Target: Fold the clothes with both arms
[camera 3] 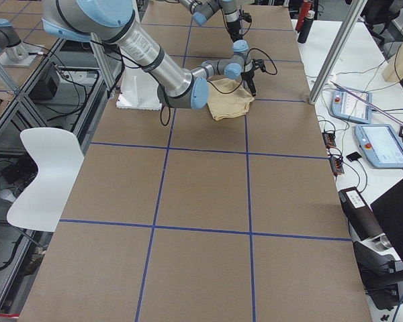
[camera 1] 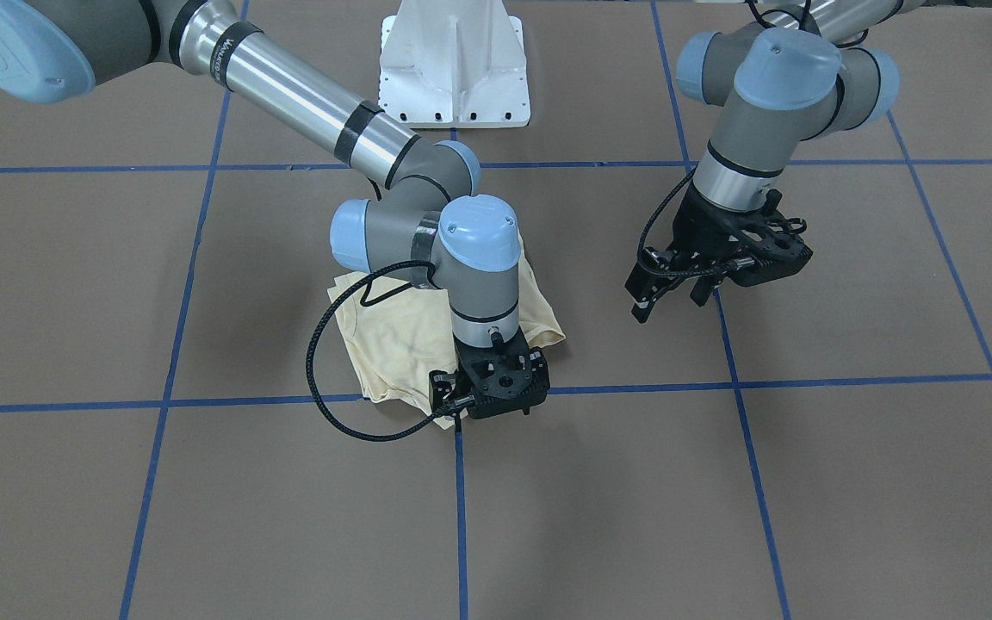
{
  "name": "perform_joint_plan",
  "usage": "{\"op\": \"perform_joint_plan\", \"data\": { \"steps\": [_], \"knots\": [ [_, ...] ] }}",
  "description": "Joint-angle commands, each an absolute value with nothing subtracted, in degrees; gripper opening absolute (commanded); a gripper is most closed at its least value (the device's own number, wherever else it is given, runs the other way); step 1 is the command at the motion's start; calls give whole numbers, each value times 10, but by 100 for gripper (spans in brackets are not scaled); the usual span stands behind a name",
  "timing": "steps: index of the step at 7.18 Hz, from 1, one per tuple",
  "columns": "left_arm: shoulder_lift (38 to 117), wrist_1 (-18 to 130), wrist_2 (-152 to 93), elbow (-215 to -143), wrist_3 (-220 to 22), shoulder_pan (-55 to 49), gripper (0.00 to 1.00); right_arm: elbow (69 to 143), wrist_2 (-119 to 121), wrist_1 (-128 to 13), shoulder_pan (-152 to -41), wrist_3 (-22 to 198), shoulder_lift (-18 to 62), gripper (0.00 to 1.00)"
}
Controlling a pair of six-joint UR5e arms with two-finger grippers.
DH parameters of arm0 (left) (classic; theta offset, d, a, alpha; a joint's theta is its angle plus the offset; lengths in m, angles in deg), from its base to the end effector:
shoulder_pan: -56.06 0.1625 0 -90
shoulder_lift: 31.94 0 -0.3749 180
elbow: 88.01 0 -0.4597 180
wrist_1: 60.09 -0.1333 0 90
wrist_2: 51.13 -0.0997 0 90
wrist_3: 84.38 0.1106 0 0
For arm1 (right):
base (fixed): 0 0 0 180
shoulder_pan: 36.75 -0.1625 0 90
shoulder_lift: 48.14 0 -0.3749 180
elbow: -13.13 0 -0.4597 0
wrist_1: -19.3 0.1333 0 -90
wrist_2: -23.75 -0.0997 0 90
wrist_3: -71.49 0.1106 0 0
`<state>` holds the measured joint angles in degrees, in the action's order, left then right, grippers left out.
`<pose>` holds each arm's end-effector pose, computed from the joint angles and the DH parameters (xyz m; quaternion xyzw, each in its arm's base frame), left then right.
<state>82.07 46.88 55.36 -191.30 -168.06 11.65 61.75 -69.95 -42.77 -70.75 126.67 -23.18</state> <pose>0.4020 -0.5364 0.2074 0.0780 0.4625 -0.2256 0.8539 -0.6834 -0.6131 0.1267 0.2218 -0.3752 -0.0205 0.8998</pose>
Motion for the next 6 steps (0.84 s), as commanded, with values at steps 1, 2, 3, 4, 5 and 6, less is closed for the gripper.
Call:
{"op": "perform_joint_plan", "data": {
  "steps": [1,2,3,4,5,6],
  "knots": [
    [821,470,561,-1915,-1679,104,100,640,-718,-435,-731,1270,-243,100],
    [820,469,575,-1922,-1640,90,100,701,-768,-515,-753,1266,-231,100],
    [808,470,579,-1926,-1604,78,100,788,-788,-597,-769,1263,-200,100],
    [796,475,579,-1936,-1560,65,100,846,-826,-633,-796,1252,-162,100],
    [777,477,592,-1950,-1524,35,100,897,-860,-671,-826,1223,-123,100],
    [756,478,618,-1958,-1464,0,100,965,-869,-707,-851,1192,-70,100]
  ]
}}
